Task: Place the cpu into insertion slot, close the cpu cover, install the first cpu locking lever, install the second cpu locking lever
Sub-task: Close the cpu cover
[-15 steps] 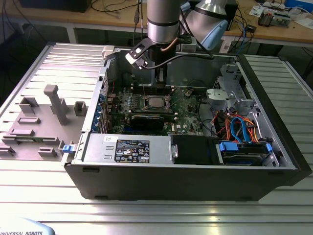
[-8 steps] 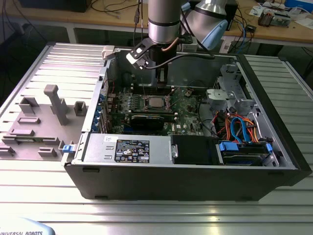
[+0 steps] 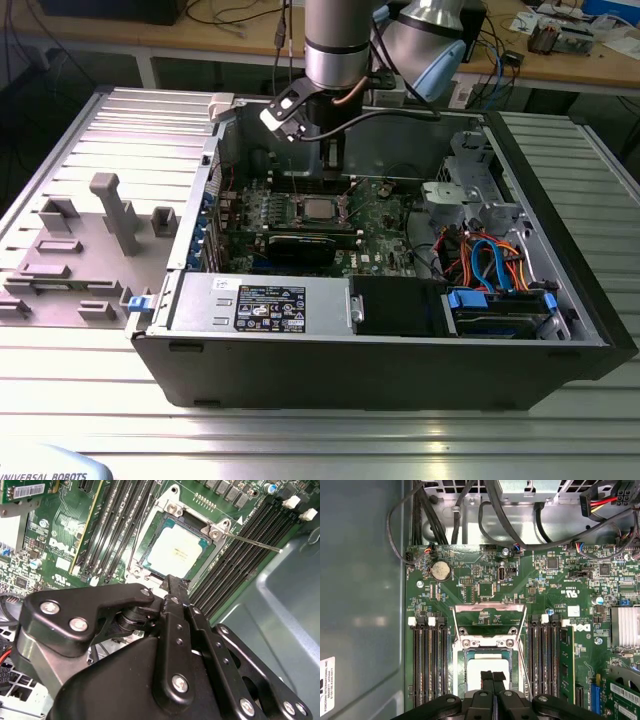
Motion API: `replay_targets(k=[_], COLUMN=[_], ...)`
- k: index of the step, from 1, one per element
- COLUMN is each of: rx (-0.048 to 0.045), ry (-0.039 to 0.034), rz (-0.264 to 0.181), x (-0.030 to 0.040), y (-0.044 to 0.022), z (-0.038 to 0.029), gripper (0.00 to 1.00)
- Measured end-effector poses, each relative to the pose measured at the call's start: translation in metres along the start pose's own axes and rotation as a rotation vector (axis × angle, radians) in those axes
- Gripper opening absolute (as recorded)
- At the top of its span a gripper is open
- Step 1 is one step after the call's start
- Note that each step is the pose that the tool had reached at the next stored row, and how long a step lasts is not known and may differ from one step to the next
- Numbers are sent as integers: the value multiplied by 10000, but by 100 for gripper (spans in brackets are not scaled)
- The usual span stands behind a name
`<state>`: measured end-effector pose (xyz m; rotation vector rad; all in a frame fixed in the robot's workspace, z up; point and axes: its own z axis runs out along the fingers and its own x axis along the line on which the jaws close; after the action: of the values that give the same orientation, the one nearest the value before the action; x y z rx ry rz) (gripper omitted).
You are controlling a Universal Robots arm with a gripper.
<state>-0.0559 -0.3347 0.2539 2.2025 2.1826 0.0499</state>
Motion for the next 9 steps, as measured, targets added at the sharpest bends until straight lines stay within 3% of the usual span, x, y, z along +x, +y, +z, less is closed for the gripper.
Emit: replay_targets(k=[9], rx=[3], ry=[0], rz=[0], x=[1], y=[56], z=[3], gripper=[11])
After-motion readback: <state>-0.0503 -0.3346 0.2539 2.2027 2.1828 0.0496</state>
